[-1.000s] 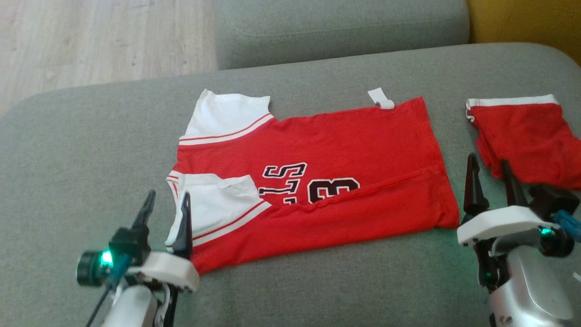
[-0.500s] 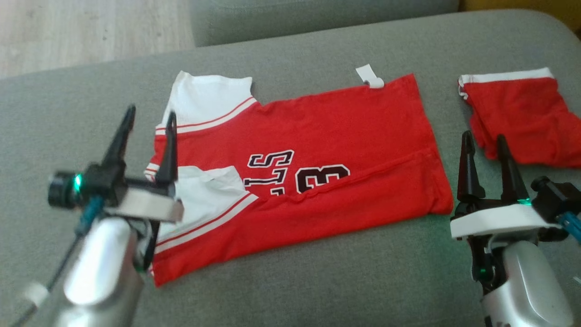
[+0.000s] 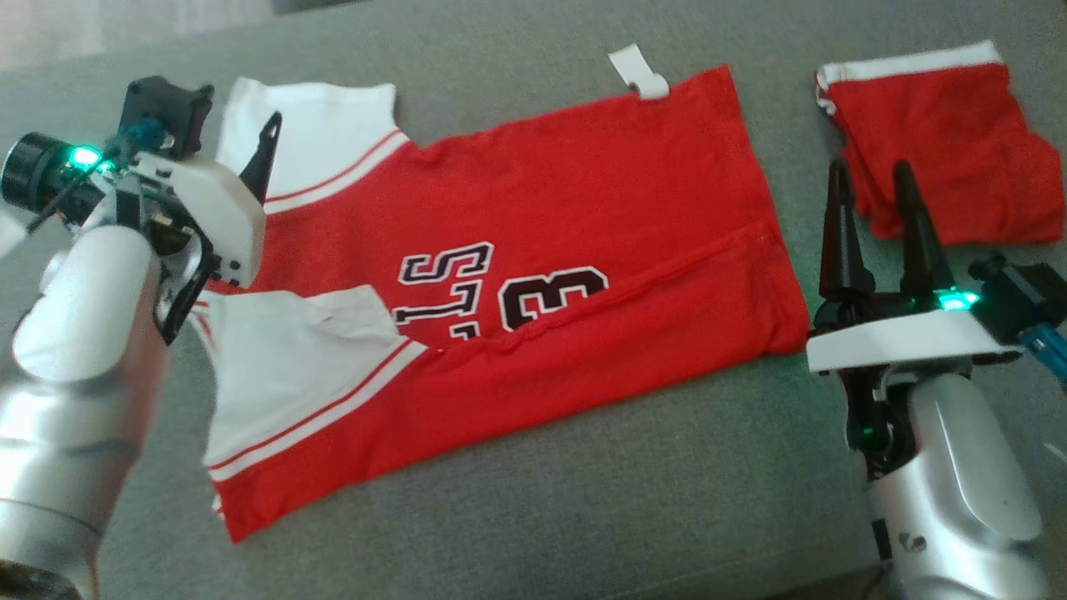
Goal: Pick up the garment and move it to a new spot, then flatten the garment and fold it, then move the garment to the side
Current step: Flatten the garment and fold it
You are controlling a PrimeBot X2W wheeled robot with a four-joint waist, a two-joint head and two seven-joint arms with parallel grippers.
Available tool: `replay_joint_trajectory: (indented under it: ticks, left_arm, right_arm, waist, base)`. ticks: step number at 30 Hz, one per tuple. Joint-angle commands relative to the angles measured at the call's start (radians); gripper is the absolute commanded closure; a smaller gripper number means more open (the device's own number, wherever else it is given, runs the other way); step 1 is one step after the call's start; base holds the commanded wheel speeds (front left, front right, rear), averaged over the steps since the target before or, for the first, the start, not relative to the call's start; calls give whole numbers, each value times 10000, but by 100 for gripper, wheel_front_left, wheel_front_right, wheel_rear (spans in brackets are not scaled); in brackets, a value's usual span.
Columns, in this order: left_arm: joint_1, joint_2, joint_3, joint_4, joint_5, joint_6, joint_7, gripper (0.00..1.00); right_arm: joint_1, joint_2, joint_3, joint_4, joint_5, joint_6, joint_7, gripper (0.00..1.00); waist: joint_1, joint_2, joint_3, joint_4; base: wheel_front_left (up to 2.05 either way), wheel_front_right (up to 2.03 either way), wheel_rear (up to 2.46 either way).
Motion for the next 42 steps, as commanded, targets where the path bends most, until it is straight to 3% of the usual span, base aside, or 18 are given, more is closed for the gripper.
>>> replay_joint_trajectory:
  ticks: [1,6,9,17,25,26,27,33,42]
  left_arm:
    - [-576,566,196,-190,-152,25,123,0]
    - [-1649,1549,-851,501,-1317,22,1044,0]
    - [-2103,1794,-969,898,-1670,21,1121,0]
    - [-2934,2126,-1552,1886,-2492,20,1313,0]
    - [-2945,2083,-2226,2339,-3358,20,1945,2]
    - [-2893,2050,-2291,2321,-3531,20,2064,56]
    - [-2853,2033,-2379,2260,-3673,20,2141,100]
    - [-2753,1992,-2687,1963,-4063,20,1628,100]
    - [-2783,1464,-3070,1416,-3763,20,-1000,100]
  right_arm:
    - [-282,14,266,-384,70,-7,-104,0]
    - [-573,14,581,-603,396,-7,-105,0]
    - [-701,14,575,-592,452,-7,-106,0]
    - [-852,14,716,-821,608,-7,-106,0]
    - [-780,14,522,-887,507,-7,-106,0]
    - [-760,14,481,-886,482,-7,-106,0]
    - [-747,14,434,-883,457,-7,-106,0]
    - [-756,14,226,-820,64,-7,-106,0]
    - [-1132,14,-240,-580,-1149,-7,91,0]
  waist:
    - [-2,0,361,-309]
    - [-2,0,1125,-863]
    - [-2,0,1430,-1058]
    - [-2,0,1976,-1406]
    - [-2,0,2104,-1465]
    - [-2,0,2095,-1443]
    - [-2,0,2083,-1414]
    - [-2,0,1848,-1142]
    - [-2,0,1064,-245]
  base:
    - [0,0,0]
    - [0,0,0]
    - [0,0,0]
    - [0,0,0]
    - [0,0,0]
    - [0,0,0]
    - [0,0,0]
    - [0,0,0]
    - [0,0,0]
